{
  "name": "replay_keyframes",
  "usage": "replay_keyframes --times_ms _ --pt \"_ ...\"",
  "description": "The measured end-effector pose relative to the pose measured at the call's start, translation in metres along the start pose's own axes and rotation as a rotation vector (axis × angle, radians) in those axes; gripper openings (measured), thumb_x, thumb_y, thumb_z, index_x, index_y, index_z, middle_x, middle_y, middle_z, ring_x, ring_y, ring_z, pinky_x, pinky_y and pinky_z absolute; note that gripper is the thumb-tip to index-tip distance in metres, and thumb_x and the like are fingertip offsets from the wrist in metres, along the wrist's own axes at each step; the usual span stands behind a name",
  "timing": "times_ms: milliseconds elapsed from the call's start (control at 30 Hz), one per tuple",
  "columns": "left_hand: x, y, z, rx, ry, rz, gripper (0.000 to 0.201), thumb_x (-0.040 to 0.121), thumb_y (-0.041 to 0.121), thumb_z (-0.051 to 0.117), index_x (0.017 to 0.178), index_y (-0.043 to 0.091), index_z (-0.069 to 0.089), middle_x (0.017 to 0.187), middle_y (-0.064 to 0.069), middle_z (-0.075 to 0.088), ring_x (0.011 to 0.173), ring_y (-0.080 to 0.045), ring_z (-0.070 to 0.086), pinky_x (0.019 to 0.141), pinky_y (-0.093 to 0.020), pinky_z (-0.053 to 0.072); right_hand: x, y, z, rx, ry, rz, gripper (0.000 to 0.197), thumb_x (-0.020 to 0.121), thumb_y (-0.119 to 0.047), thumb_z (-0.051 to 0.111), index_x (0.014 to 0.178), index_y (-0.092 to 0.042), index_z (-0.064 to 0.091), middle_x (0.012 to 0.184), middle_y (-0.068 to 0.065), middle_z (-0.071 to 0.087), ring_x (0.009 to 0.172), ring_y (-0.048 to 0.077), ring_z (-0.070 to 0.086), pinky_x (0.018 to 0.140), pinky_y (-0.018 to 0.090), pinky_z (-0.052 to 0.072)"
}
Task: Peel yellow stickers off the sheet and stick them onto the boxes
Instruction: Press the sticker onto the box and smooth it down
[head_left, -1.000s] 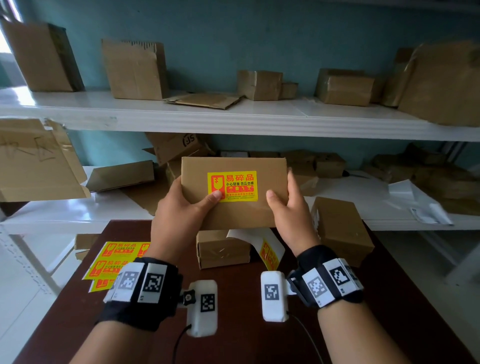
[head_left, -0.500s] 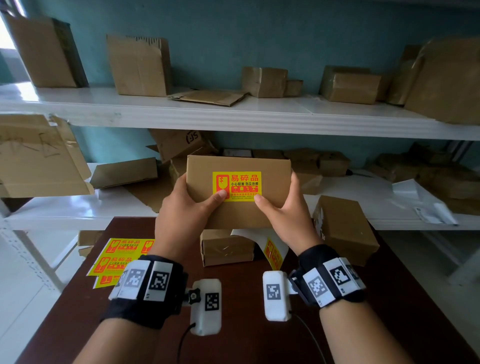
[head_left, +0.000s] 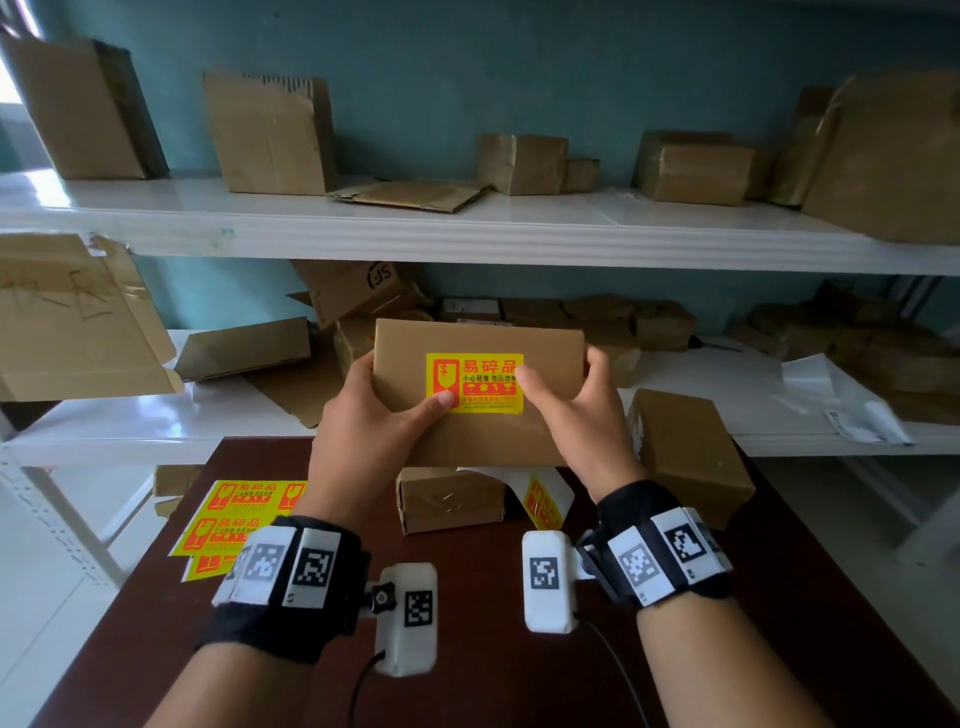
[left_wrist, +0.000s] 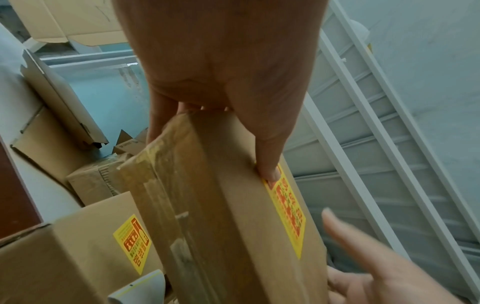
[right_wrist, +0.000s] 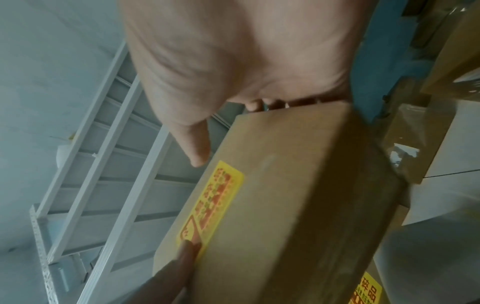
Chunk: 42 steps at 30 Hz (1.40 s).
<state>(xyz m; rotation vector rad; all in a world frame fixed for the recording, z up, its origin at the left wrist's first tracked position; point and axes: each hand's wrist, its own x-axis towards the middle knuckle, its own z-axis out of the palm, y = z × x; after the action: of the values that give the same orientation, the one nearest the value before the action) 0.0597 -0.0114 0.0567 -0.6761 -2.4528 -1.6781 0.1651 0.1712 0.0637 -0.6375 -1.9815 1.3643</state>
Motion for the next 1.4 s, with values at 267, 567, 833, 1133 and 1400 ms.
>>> replay_keyframes --times_ms 267,567,833,1133,1400 --pt "-0.011 0.006 0.017 0.047 -0.002 0.043 0.091 0.069 0.057 0.082 0.143 0.030 0.037 0.114 0.015 0.057 0.107 -0.013 0.062 0.087 -0.044 0.058 0.001 -0.003 0.003 -0.148 0.223 -0.033 0.103 0.068 -0.063 0.081 0.148 -0.018 0.033 0.146 0.004 0.046 0.129 0.022 0.050 0.090 0.030 0.042" --pt "-0.015 0.008 0.016 0.068 0.003 0.058 0.092 0.070 0.059 0.079 0.145 0.027 0.037 0.125 0.005 0.063 0.107 -0.014 0.062 0.086 -0.044 0.058 0.005 0.005 -0.001 0.010 0.261 -0.044 0.088 0.058 -0.071 0.076 0.128 -0.027 0.049 0.114 -0.005 0.067 0.101 0.015 0.067 0.087 0.045 0.059" --pt "-0.010 0.007 0.015 0.070 0.024 0.062 0.103 0.068 0.068 0.075 0.150 0.028 0.027 0.137 0.003 0.057 0.119 -0.016 0.059 0.095 -0.044 0.055 0.004 0.004 0.001 0.016 0.260 -0.075 0.054 0.078 -0.047 0.081 0.121 -0.028 0.054 0.106 -0.009 0.068 0.096 0.010 0.068 0.084 0.039 0.061" --pt "0.001 0.007 0.000 0.008 0.234 -0.028 0.076 0.064 0.072 0.074 0.125 0.030 0.056 0.112 0.009 0.069 0.102 -0.013 0.065 0.085 -0.038 0.055 -0.012 0.002 0.023 -0.035 0.287 -0.176 0.066 0.073 -0.052 0.083 0.127 -0.022 0.058 0.106 -0.007 0.071 0.090 -0.001 0.065 0.072 0.014 0.054" --pt "0.001 -0.004 0.005 -0.056 0.264 -0.013 0.055 0.079 0.067 0.066 0.116 0.025 0.064 0.100 0.009 0.070 0.093 -0.013 0.066 0.082 -0.040 0.056 -0.012 0.004 0.025 -0.051 0.286 -0.173 0.062 0.074 -0.053 0.081 0.124 -0.023 0.058 0.103 -0.007 0.070 0.091 0.007 0.068 0.078 0.036 0.061"
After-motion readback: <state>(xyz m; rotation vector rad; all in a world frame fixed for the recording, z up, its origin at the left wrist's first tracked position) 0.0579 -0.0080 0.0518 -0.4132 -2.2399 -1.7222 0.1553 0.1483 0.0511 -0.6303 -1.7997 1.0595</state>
